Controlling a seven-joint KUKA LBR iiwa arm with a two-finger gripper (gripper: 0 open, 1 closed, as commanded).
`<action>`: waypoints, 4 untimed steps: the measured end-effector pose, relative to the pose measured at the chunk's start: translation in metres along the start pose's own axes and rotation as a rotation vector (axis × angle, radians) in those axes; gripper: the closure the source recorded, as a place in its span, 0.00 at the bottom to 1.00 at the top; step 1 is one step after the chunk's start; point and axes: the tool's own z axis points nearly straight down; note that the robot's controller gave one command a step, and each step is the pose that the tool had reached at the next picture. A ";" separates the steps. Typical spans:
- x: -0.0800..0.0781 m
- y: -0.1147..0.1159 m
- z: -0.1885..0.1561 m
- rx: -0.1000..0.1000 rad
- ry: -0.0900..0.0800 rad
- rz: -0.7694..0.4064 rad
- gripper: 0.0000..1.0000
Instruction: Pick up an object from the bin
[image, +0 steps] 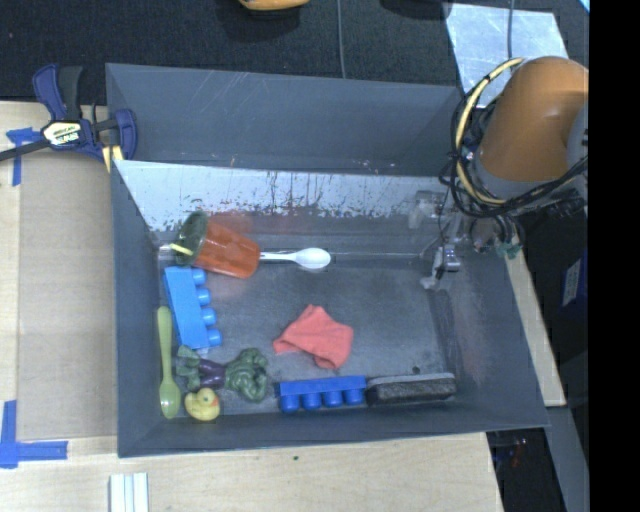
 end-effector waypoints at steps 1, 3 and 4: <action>-0.001 0.000 -0.005 0.001 -0.008 -0.002 0.00; 0.008 0.021 -0.021 -0.001 -0.010 0.095 0.00; 0.024 0.068 0.028 0.002 -0.014 0.148 0.00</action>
Offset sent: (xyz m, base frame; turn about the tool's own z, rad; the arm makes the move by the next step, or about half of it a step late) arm -0.0381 0.0802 -0.0516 0.1149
